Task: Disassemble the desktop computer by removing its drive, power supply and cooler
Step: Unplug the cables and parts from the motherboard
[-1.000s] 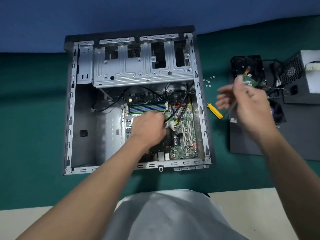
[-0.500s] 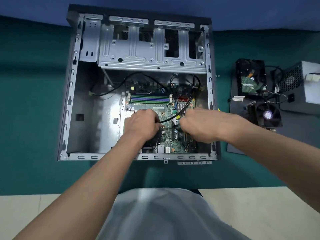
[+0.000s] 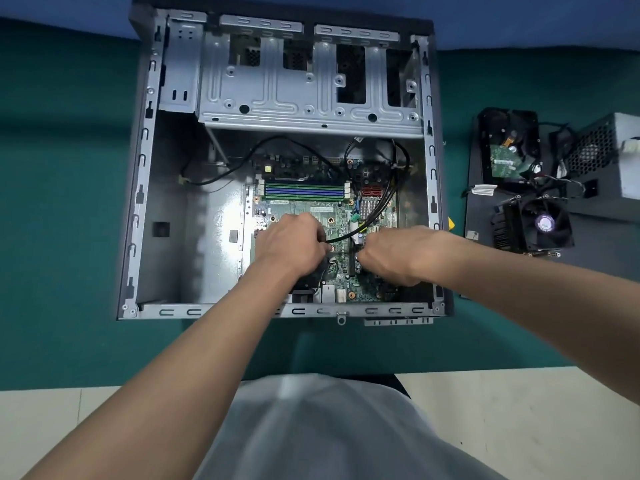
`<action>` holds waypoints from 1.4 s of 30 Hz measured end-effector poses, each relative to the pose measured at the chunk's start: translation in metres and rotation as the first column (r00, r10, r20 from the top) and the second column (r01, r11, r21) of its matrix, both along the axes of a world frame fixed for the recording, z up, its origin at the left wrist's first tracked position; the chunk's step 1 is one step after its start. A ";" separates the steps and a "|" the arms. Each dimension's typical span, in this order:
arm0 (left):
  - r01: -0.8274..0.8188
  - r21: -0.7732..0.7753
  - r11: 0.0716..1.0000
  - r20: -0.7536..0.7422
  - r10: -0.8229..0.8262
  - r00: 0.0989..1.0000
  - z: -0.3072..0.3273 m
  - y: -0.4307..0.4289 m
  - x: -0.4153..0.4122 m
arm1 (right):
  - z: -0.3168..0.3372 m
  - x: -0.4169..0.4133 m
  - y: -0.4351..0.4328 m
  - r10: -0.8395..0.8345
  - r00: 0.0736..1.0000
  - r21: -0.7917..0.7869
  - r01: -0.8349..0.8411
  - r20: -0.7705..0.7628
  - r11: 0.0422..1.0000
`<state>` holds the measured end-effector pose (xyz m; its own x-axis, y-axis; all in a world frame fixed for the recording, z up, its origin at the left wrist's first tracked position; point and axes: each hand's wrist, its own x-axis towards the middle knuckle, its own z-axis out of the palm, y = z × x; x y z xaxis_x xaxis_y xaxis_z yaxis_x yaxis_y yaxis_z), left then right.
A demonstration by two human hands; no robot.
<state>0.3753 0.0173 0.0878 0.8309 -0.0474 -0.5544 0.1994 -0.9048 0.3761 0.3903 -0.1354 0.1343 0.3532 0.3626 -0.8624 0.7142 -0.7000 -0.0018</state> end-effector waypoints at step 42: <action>0.662 -0.297 0.688 -0.257 -0.725 0.639 -0.019 -0.052 -0.002 | -0.023 -0.020 0.013 -0.653 0.757 -0.040 0.654 0.032 0.756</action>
<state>0.3736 -0.0352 0.0685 0.2818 -0.6459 -0.7095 -0.3240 -0.7601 0.5632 0.3701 -0.1223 0.1109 0.5029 -0.0010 -0.8643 0.0826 -0.9954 0.0492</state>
